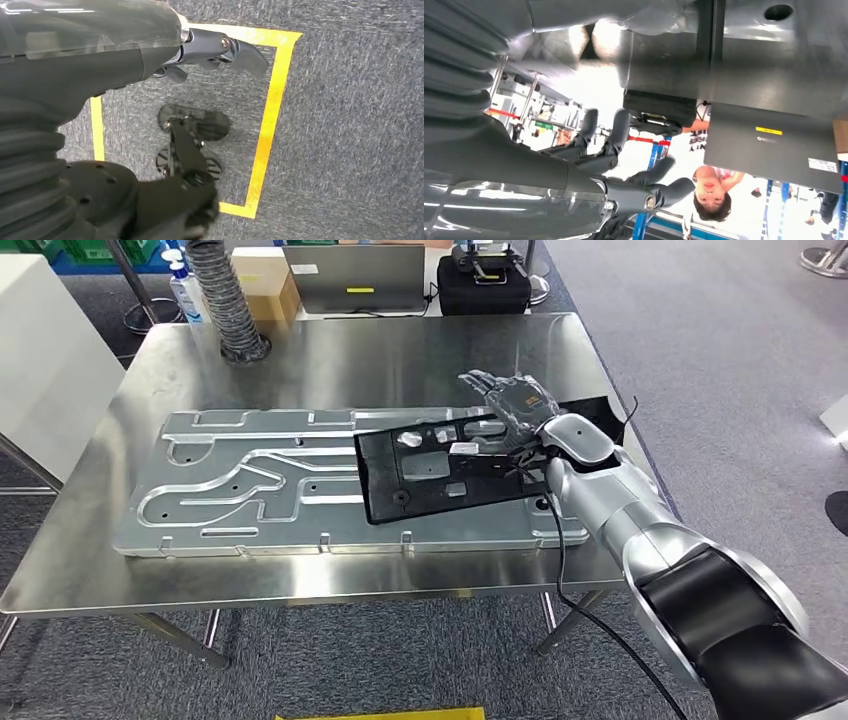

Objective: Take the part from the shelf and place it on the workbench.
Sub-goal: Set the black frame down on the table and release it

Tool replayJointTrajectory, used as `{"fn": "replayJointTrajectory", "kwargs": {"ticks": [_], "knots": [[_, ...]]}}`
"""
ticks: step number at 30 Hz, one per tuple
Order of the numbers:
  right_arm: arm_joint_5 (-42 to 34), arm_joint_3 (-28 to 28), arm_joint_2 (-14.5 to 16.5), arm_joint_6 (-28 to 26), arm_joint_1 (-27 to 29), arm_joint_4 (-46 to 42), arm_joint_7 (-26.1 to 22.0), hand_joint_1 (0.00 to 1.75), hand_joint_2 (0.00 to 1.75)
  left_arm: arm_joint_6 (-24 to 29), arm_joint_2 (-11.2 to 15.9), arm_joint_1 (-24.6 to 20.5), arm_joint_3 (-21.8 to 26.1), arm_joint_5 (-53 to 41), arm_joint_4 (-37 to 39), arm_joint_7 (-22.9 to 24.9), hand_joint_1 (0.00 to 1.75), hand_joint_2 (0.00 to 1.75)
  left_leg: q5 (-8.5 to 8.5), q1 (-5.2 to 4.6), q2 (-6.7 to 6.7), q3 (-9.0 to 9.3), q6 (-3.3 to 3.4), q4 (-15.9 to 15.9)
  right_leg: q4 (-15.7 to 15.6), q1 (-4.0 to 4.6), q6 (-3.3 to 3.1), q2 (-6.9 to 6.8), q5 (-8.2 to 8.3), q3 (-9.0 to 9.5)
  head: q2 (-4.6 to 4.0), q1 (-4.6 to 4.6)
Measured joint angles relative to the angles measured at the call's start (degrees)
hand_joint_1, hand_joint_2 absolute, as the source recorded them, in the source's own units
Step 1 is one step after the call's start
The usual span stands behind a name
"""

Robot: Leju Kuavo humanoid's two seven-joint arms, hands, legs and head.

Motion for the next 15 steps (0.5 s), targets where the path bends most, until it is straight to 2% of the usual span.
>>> {"fn": "replayJointTrajectory", "kwargs": {"ticks": [1,3,5,6,9,10,11,12,14,15], "knots": [[0.01,0.0,-0.04,-0.09,-0.01,0.0,-0.01,0.0,0.0,0.18,-0.01,0.04,-0.02,-0.01,0.0,0.14,0.0,0.0,0.23,-0.09,-0.15,0.49,0.42,-1.09,0.17,0.06,0.31,0.07,-0.08,-0.07,0.0,0.0],[-0.03,-0.03,-0.07,-0.51,-0.01,0.0,-0.02,0.0,0.0,0.4,-0.01,0.11,-0.03,0.01,0.0,0.34,0.0,0.0,0.38,-0.37,-0.19,0.45,1.49,-1.12,0.13,0.0,0.91,0.13,-0.05,-0.13,0.0,0.0],[-0.19,-0.24,0.14,-1.18,-0.02,0.01,-0.19,0.0,0.0,0.45,0.0,0.07,-0.03,0.05,0.0,0.46,0.0,0.0,0.63,-0.39,-0.19,0.55,2.27,-1.37,1.27,-0.28,1.4,0.31,-1.03,-0.63,0.0,0.01],[-0.37,-0.48,0.36,-1.54,-0.02,0.03,-0.32,0.0,0.0,0.45,0.01,0.02,-0.03,0.07,0.0,0.5,0.0,0.0,0.74,-0.33,-0.18,0.61,2.57,-1.49,3.48,-0.37,1.53,0.54,-2.41,-1.57,0.0,0.01],[-1.25,-1.57,1.13,-2.27,0.19,0.25,-0.96,0.0,0.0,0.35,0.05,-0.09,-0.02,0.1,0.0,0.53,0.0,0.0,0.73,-0.51,-0.16,0.62,2.99,-1.52,14.88,-0.47,1.59,1.13,-7.49,-6.67,0.0,0.01],[-1.57,-2.0,1.31,-2.35,0.31,0.33,-1.23,0.0,0.0,0.32,0.05,-0.09,-0.02,0.1,0.0,0.55,0.0,0.0,0.71,-0.63,-0.18,0.64,3.05,-1.51,17.06,-0.46,1.5,1.16,-7.87,-7.74,0.0,0.01],[-1.89,-2.49,1.46,-2.45,0.38,0.38,-1.45,0.0,0.0,0.31,0.05,-0.08,-0.02,0.1,0.0,0.57,0.0,0.0,0.7,-0.74,-0.21,0.69,3.07,-1.5,16.98,-0.43,1.3,1.16,-7.14,-7.76,0.0,0.01],[-2.23,-3.03,1.57,-2.62,0.38,0.4,-1.71,0.0,0.0,0.29,0.04,-0.08,-0.02,0.1,0.0,0.6,0.0,0.0,0.69,-0.84,-0.24,0.78,3.07,-1.5,14.6,-0.35,0.99,1.16,-5.46,-6.66,0.0,0.01],[-3.19,-4.32,1.73,-3.37,0.12,0.38,-2.21,0.0,0.0,0.12,-0.02,-0.09,-0.02,0.09,0.01,0.63,0.0,0.0,0.63,-1.03,-0.26,0.92,2.99,-1.49,6.41,0.13,0.03,0.82,-1.63,-2.64,0.0,0.01],[-3.87,-5.09,1.83,-3.97,-0.12,0.34,-2.56,0.0,0.0,0.0,-0.05,-0.09,-0.02,0.08,0.01,0.6,0.0,0.0,0.62,-1.1,-0.23,0.83,2.86,-1.46,3.08,0.44,-0.3,0.58,-0.6,-1.11,0.0,0.01]]}}
